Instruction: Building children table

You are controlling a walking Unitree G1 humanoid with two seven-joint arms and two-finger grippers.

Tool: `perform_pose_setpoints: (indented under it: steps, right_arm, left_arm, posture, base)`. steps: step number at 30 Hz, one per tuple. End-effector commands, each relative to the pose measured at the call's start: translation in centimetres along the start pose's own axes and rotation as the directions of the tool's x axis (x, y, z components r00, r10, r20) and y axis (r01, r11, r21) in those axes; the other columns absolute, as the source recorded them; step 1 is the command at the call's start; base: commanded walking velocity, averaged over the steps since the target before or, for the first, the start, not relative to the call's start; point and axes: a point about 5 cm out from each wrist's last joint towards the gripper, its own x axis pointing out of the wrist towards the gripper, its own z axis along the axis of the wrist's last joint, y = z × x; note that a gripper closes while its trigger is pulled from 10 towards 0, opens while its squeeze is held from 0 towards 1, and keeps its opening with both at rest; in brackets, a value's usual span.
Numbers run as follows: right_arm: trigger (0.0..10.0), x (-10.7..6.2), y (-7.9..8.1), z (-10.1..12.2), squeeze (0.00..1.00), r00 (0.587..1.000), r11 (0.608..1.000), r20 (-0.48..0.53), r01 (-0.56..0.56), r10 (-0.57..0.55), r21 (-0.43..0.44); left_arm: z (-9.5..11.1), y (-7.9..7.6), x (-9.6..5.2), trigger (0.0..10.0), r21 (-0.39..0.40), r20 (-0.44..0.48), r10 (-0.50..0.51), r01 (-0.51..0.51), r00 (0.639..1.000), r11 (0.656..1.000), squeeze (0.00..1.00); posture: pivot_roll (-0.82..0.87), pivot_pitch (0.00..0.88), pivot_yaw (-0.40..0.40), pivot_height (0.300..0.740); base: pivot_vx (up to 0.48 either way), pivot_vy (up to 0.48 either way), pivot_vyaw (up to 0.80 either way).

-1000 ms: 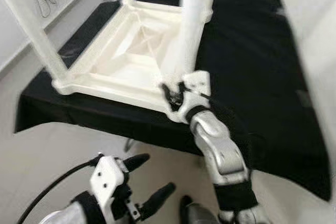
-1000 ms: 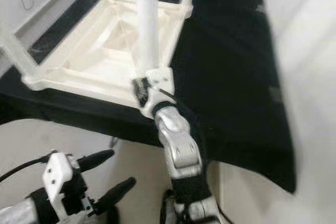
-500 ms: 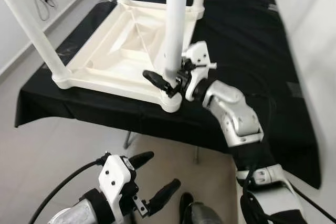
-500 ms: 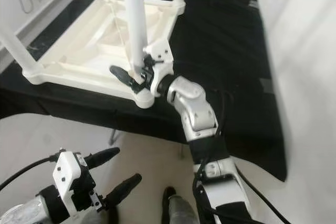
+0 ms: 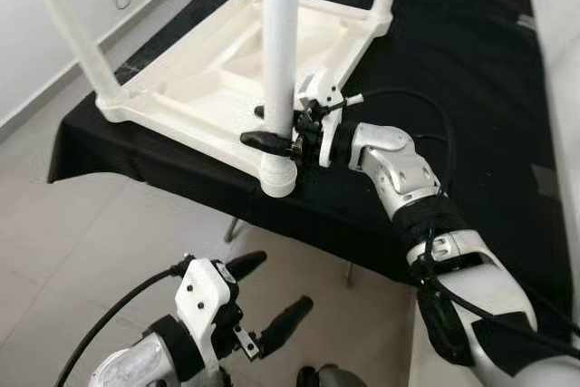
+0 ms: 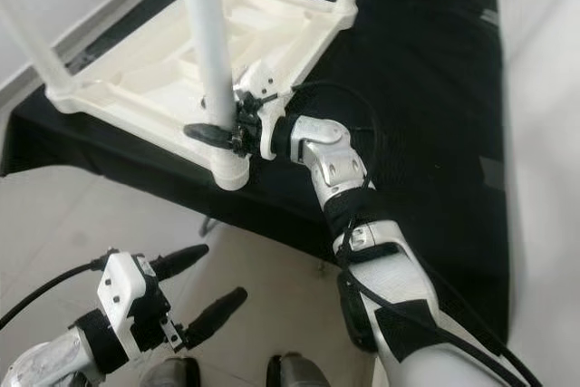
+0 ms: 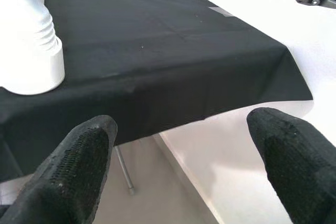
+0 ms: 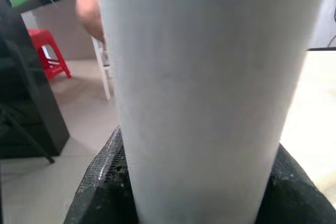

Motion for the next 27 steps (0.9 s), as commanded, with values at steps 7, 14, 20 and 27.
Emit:
perform_pose_setpoints:
  steps: [7, 14, 20, 27]
  right_arm:
    - [0.0, -1.3, -1.6, -2.7, 0.0, 0.953, 0.963, -0.143, 0.269, -0.267, -0.003]
    - [0.0, -4.7, 1.7, -7.1, 0.0, 0.595, 0.632, -0.312, 0.775, -0.741, -0.024]
    - [0.0, -3.7, 3.3, -7.0, 0.0, 0.547, 0.574, -0.268, 0.818, -0.793, -0.028]
    - [10.0, -1.7, 3.2, -6.4, 0.67, 0.553, 0.565, -0.266, 0.824, -0.79, 0.033]
  left_arm:
    - [-0.8, 0.1, 0.0, 10.0, -0.013, -0.014, 0.021, -0.022, 1.0, 1.0, 0.0]
    - [-0.7, 0.6, -0.2, 10.0, -0.005, -0.011, 0.049, -0.049, 0.999, 0.999, 0.0]
    - [-1.0, 1.8, 0.2, 10.0, 0.03, -0.014, 0.086, -0.086, 0.996, 0.996, 0.0]
    - [-1.4, 3.2, 0.7, 10.0, 0.064, -0.005, 0.172, -0.171, 0.985, 0.983, 0.0]
  posture:
    - [0.01, 0.154, -0.086, 0.74]
    - [0.0, 0.166, -0.071, 0.74]
    - [-0.01, 0.125, -0.053, 0.74]
    - [0.0, 0.077, -0.06, 0.74]
  base:
    - [0.0, 0.0, 0.0]
    - [0.0, 0.0, 0.0]
    - [0.0, 0.0, 0.0]
    - [0.0, 0.0, 0.0]
